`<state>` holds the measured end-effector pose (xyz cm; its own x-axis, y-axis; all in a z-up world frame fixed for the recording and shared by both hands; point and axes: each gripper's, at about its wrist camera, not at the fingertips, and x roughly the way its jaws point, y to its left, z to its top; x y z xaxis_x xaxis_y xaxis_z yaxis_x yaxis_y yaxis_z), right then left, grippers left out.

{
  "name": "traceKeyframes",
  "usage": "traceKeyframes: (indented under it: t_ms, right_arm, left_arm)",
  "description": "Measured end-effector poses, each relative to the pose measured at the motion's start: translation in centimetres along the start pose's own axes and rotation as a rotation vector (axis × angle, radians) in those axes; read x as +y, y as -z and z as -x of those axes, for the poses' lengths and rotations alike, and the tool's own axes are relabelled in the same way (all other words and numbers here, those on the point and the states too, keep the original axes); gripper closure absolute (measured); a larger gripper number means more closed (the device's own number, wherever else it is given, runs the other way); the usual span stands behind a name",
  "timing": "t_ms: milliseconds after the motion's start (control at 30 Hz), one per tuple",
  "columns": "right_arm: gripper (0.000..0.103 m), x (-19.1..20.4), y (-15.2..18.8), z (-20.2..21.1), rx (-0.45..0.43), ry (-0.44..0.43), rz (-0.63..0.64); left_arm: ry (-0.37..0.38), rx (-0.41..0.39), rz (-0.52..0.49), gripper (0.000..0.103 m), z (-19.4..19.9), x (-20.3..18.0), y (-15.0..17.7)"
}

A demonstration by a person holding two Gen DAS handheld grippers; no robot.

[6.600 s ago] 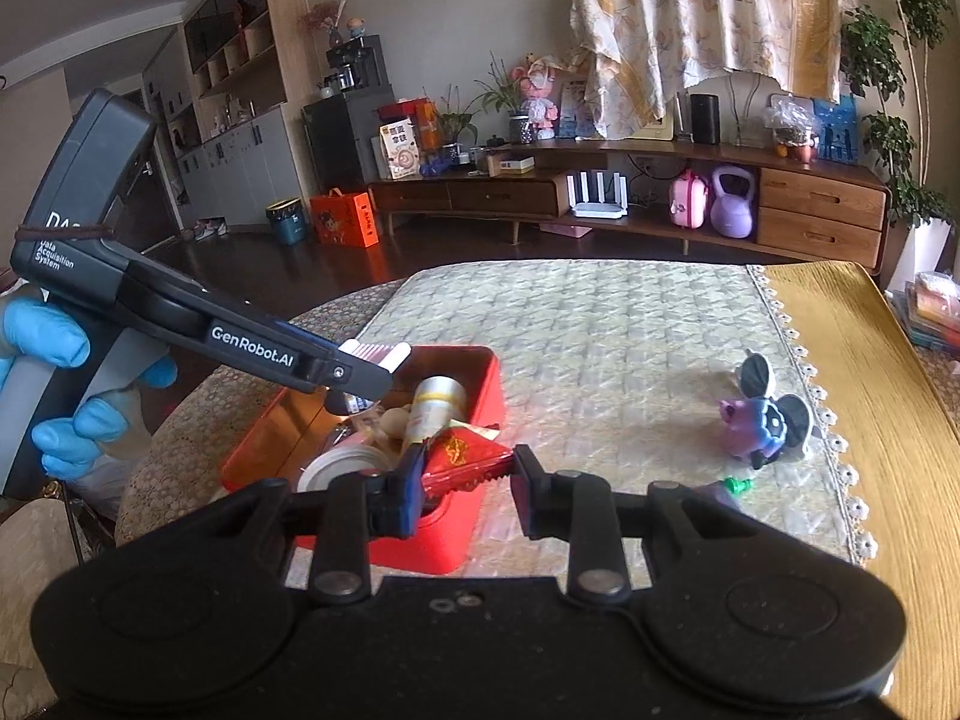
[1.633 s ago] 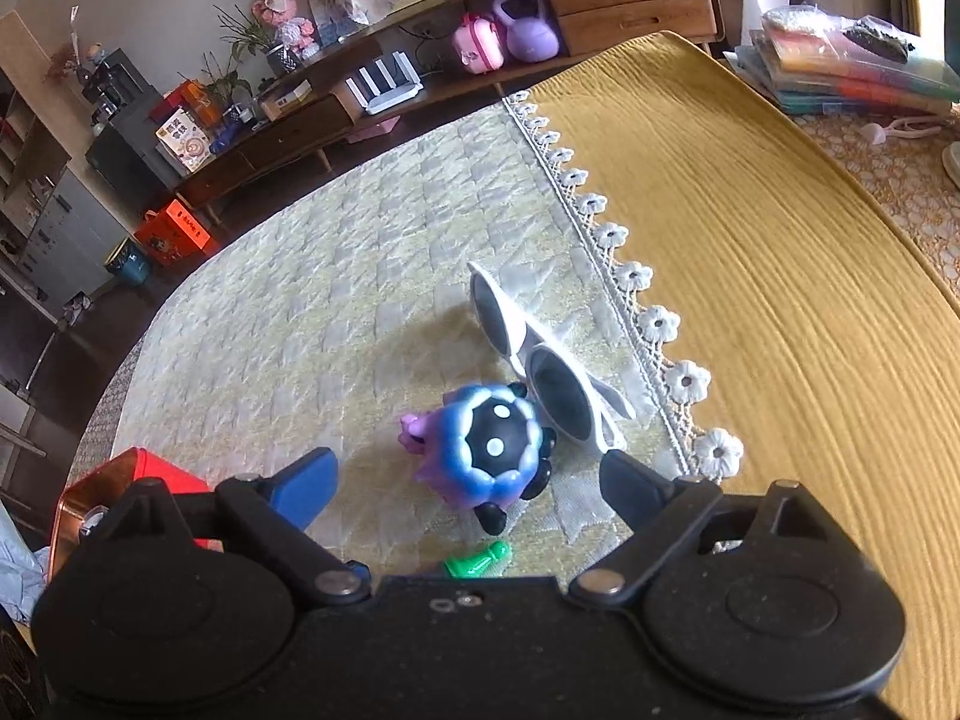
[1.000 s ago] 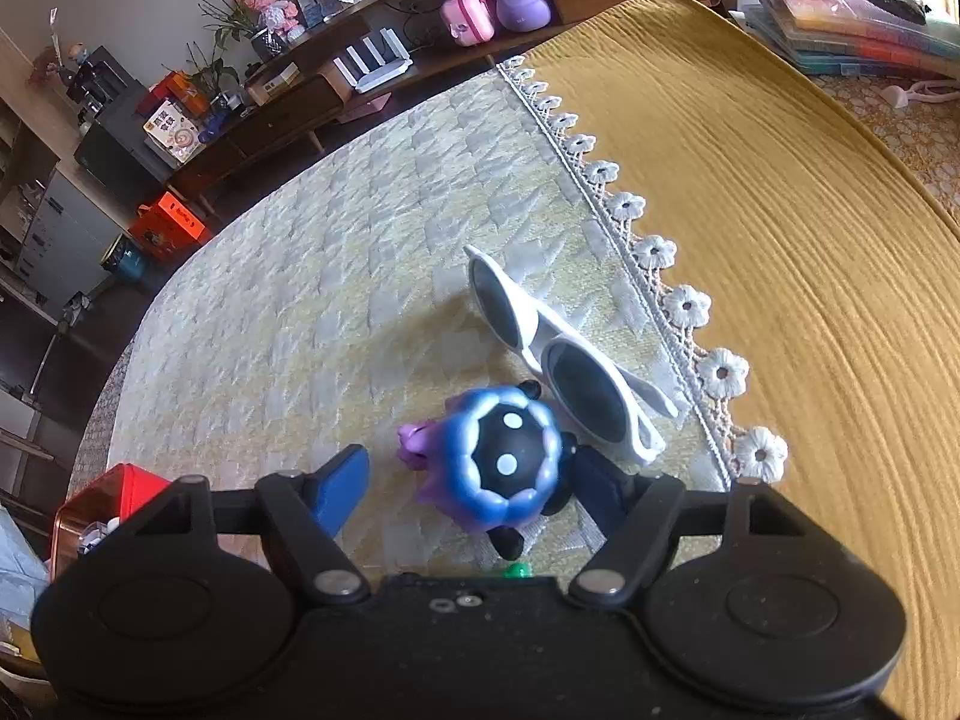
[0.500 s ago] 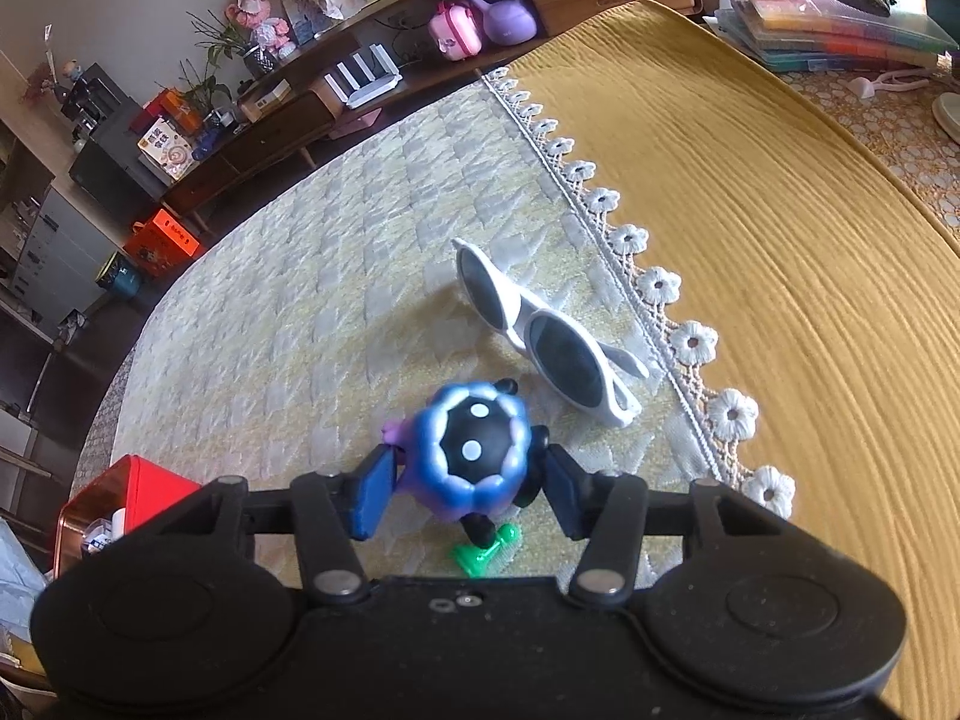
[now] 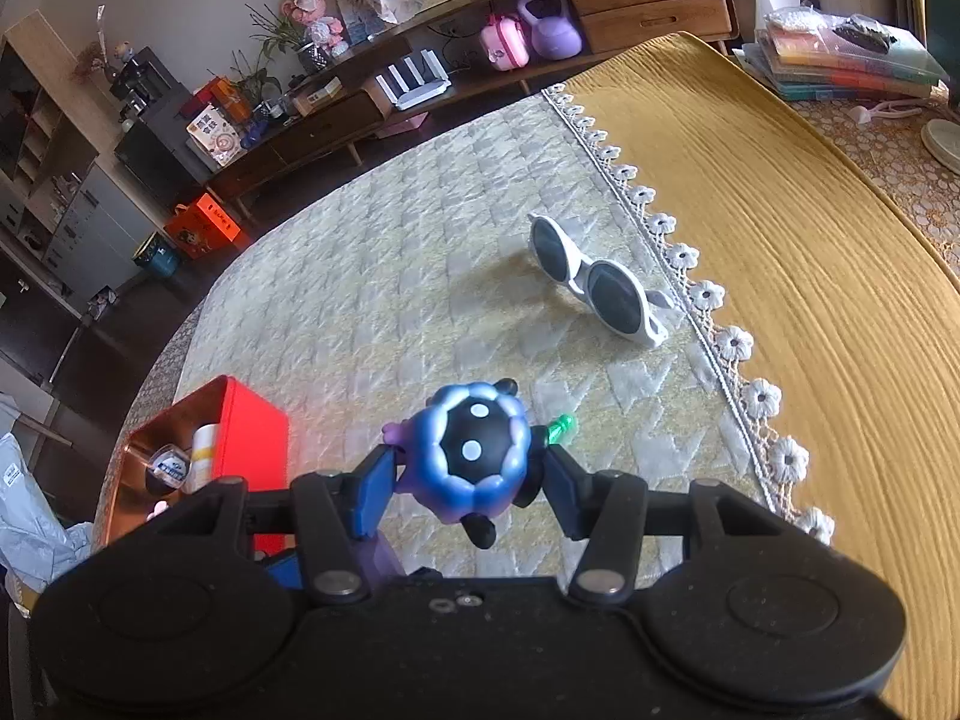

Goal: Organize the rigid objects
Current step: 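Carry the blue-purple toy and purple block over the red tin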

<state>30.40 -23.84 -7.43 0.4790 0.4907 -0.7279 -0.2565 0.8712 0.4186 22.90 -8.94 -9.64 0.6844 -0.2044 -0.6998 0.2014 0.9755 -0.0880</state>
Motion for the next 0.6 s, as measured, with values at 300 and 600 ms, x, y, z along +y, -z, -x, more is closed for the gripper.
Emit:
traceKeyframes:
  t_ms: [300,600]
  right_arm:
    - [0.051,2.8,2.1,3.7,-0.037,-0.009,0.050]
    - [0.051,6.5,4.1,6.1,-0.057,0.001,0.145]
  left_arm:
    - [-0.029,-0.025,0.043,0.063,5.7,1.4,0.6]
    - [-0.059,-0.053,0.082,0.063,10.8,4.6,1.2]
